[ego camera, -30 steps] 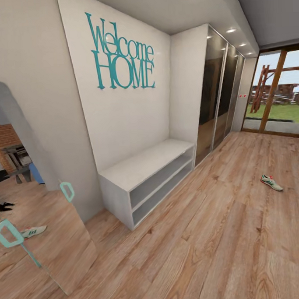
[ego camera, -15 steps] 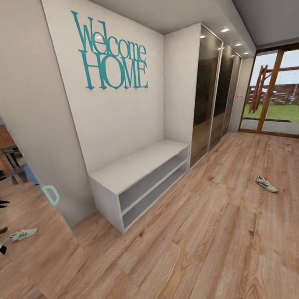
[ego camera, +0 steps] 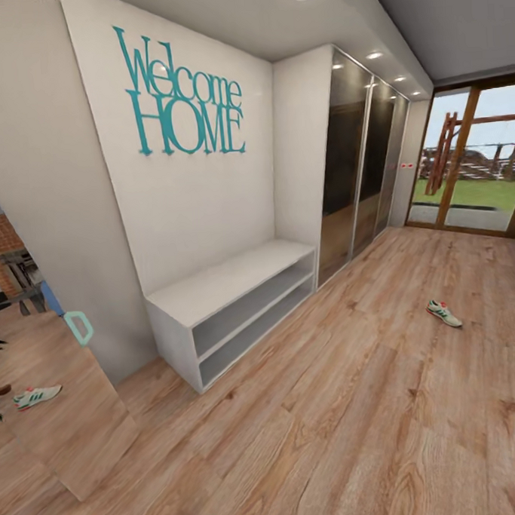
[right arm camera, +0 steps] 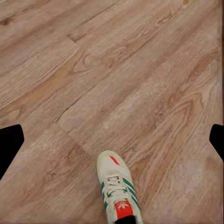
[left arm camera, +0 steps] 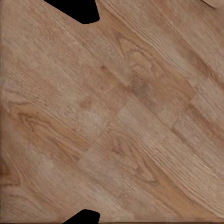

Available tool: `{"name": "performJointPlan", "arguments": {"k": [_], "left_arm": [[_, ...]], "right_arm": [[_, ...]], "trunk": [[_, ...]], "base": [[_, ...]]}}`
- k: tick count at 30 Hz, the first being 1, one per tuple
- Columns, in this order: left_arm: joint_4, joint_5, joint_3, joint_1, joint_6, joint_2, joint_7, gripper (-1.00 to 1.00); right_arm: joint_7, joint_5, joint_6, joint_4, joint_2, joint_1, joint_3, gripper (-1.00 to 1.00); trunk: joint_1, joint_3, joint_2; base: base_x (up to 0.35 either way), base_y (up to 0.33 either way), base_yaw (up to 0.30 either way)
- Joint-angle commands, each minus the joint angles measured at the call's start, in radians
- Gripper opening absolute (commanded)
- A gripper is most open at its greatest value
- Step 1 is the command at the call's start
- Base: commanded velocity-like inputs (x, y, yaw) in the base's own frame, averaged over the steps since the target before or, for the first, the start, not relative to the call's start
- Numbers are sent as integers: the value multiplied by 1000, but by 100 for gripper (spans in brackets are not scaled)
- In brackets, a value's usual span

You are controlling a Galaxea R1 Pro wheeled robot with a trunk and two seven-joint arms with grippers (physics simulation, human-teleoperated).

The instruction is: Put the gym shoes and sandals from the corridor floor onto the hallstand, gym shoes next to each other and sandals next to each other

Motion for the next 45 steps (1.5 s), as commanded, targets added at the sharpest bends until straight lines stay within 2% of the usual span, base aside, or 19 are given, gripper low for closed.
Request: {"name": "performJointPlan", "arguments": {"k": [1, 23, 45], "left_arm": [[0, 1, 0, -1, -3, 1, -1, 100], [1, 4, 2, -1, -5, 3, -1, 100], [1, 3, 2, -1, -5, 3, -1, 100]], "right_arm": [[0, 0, -3, 1, 0, 0, 0, 100], [-1, -1, -3, -1, 0, 0, -2, 100], [0, -1, -3, 0, 0, 0, -2, 100]], "trunk": [[0, -1, -1], [0, -1, -1], [0, -1, -1]], "base": [[-211, -160, 0], [-32, -21, -10], [0, 0, -242]]}}
